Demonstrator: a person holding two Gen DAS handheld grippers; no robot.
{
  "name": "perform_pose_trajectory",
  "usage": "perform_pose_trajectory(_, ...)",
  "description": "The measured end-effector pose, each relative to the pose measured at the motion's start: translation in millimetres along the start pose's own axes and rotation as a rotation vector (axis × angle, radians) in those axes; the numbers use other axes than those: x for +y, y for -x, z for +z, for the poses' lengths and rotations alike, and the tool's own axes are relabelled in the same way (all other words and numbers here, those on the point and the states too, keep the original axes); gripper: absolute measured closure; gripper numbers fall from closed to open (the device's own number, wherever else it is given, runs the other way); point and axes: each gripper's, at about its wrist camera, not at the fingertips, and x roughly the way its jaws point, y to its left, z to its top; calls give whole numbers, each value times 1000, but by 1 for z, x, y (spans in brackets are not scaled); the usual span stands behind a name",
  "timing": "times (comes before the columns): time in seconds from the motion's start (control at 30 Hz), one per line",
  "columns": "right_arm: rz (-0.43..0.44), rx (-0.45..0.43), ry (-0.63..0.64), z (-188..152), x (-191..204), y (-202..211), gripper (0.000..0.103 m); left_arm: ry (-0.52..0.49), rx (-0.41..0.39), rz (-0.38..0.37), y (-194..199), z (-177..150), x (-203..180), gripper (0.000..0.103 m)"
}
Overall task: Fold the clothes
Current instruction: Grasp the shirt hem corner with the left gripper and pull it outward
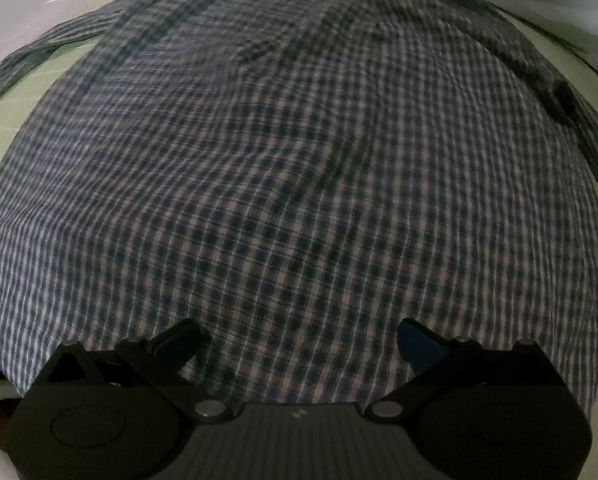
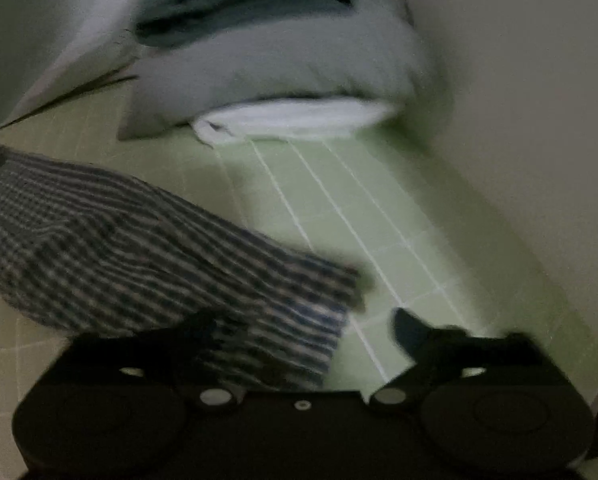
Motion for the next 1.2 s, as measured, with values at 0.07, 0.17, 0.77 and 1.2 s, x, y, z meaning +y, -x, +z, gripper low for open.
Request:
perform_pose_trajectory(0.07, 3, -44, 28, -3, 16, 11, 0, -10, 12, -47, 3, 2, 8, 0)
perform_pose_trajectory(0.17, 89, -70, 23, -3, 49, 25, 0, 87, -49, -104, 22, -2, 44, 0)
perform_pose_trajectory(0.77, 309, -2, 52, -67, 350, 127, 0, 307, -254, -4, 31, 101, 376, 0)
perform_pose_trajectory(1.2, 99, 78, -111, -113, 439, 159, 0, 377, -262, -129, -3, 228, 516, 0)
